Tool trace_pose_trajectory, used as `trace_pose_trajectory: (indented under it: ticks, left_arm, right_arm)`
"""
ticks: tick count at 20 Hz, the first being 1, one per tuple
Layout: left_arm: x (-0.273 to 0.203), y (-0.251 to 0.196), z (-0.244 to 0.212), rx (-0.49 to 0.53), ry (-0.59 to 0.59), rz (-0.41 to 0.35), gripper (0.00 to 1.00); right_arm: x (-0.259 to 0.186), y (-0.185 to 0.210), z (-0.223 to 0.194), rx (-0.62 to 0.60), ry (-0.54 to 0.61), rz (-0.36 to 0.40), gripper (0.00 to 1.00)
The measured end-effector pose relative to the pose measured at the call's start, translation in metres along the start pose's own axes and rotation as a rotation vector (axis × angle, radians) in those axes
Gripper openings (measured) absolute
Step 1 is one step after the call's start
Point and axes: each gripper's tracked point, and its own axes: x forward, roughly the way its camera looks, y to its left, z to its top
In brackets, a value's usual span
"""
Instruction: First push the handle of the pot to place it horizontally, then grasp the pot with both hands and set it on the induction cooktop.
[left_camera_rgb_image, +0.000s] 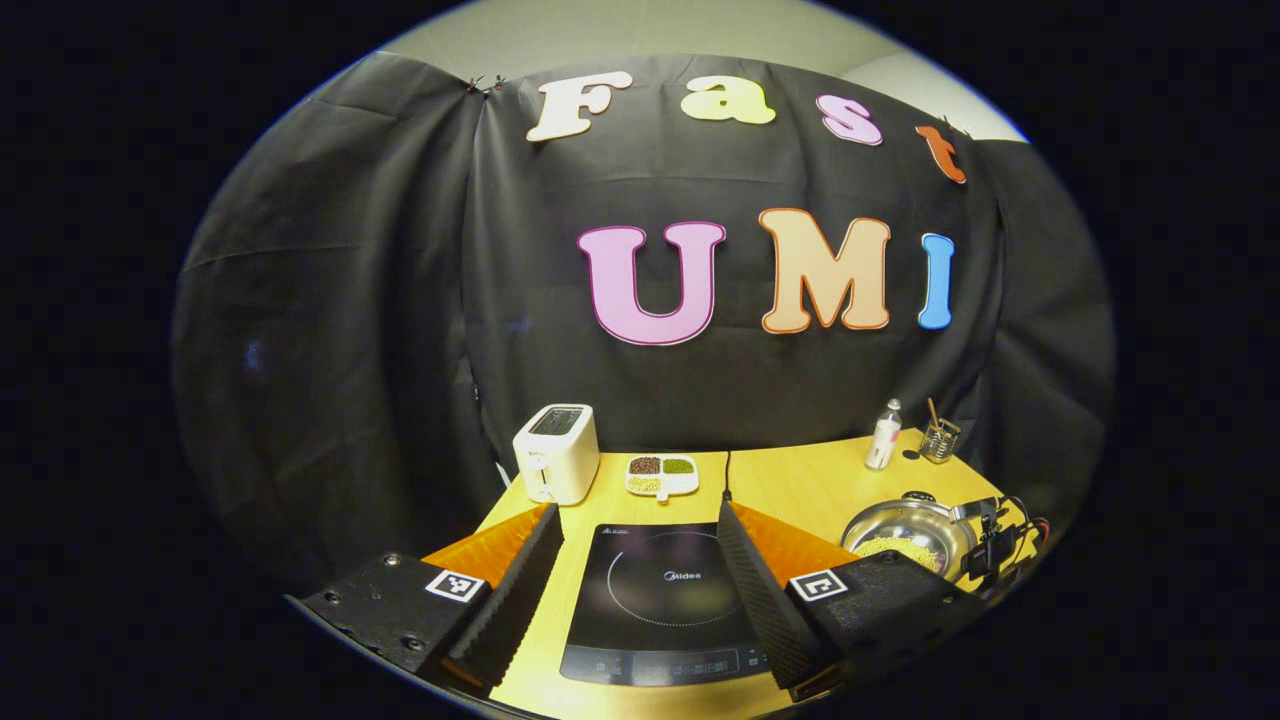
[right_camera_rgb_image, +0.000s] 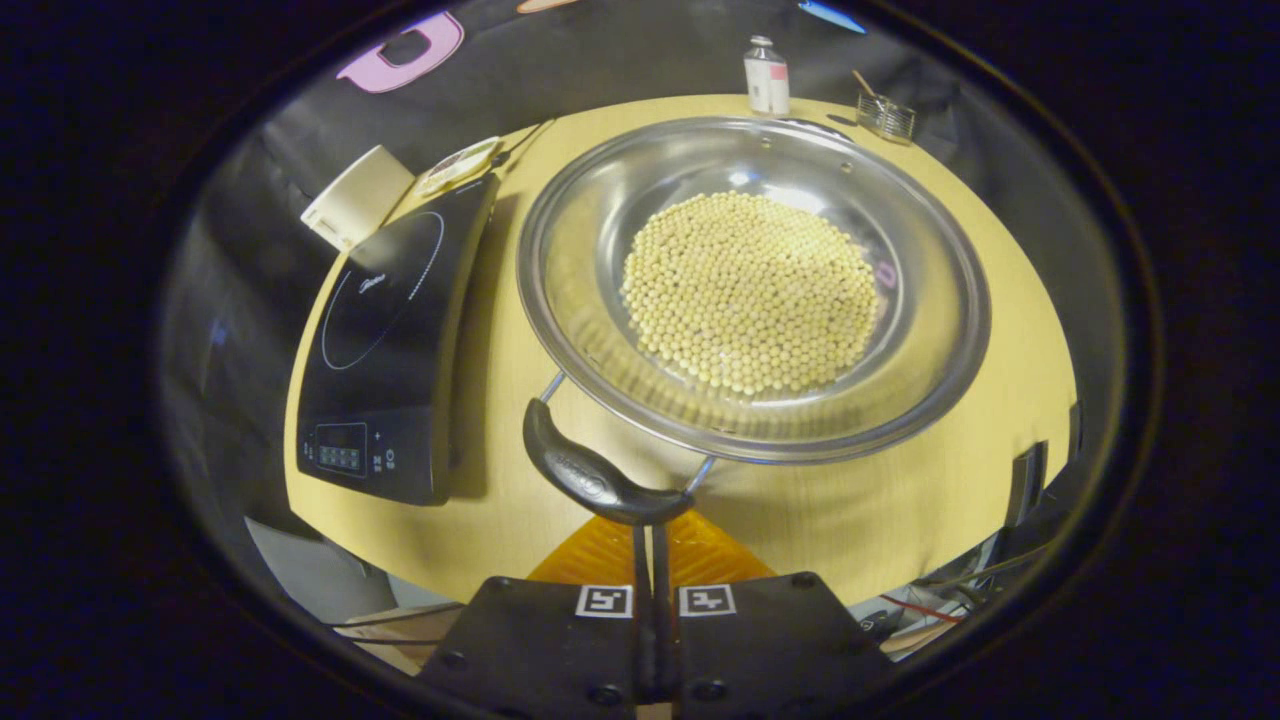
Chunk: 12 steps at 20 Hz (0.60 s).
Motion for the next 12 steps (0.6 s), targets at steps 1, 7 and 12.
trace_pose_trajectory:
  ticks: [1, 7, 12]
  left_arm:
    - [0.000, 0.002, -0.002, 0.001, 0.003, -0.002, 0.95]
    - [0.000, 0.009, -0.011, -0.002, 0.019, -0.015, 0.95]
    - [0.003, 0.014, -0.019, -0.015, 0.035, -0.016, 0.93]
  right_arm:
    - [0.001, 0.004, 0.002, 0.000, -0.008, 0.002, 0.03]
    - [0.015, 0.034, 0.021, 0.013, -0.035, 0.035, 0.00]
    - [0.031, 0.055, 0.048, 0.066, -0.078, 0.055, 0.06]
